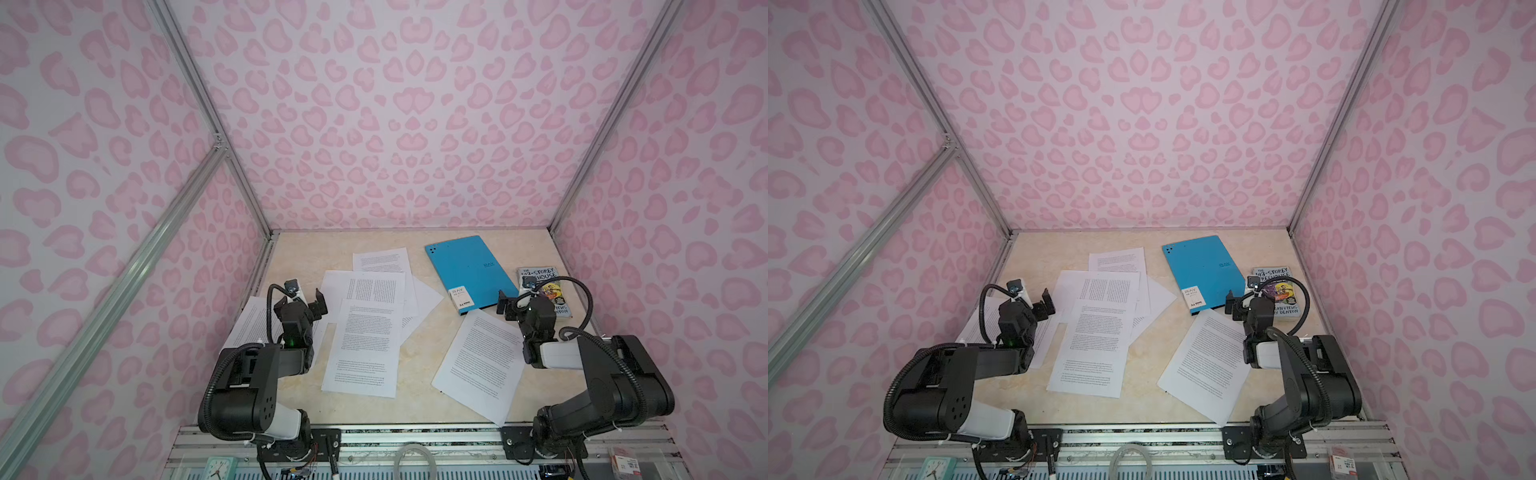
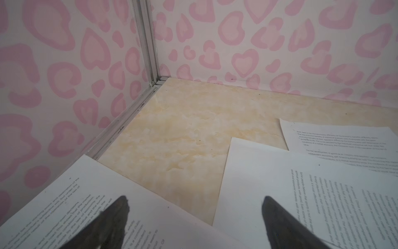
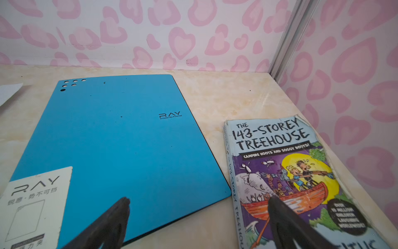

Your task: Put the files into the folder

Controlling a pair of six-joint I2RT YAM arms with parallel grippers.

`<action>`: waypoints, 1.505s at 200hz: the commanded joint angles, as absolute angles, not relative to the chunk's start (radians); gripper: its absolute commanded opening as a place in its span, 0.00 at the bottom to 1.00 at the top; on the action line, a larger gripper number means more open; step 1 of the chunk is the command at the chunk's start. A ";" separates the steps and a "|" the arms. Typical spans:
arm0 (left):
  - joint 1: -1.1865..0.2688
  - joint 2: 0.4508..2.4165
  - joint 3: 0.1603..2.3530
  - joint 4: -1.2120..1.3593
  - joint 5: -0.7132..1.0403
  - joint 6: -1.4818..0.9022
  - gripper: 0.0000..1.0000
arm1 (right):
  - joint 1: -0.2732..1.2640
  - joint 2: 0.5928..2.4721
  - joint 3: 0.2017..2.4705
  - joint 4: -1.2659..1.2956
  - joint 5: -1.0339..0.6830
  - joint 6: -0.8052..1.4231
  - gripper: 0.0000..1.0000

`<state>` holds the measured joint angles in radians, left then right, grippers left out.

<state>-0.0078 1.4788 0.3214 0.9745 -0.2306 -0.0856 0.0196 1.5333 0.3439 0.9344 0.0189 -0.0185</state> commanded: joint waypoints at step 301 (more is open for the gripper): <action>-0.003 1.473 0.323 0.995 -0.192 -0.076 0.98 | 0.016 1.537 0.356 0.936 0.053 0.001 1.00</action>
<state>-0.0093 1.4788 0.3199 0.9745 -0.2089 -0.0788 0.0170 1.5318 0.3538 0.9344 0.0525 -0.0105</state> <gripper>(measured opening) 0.976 0.999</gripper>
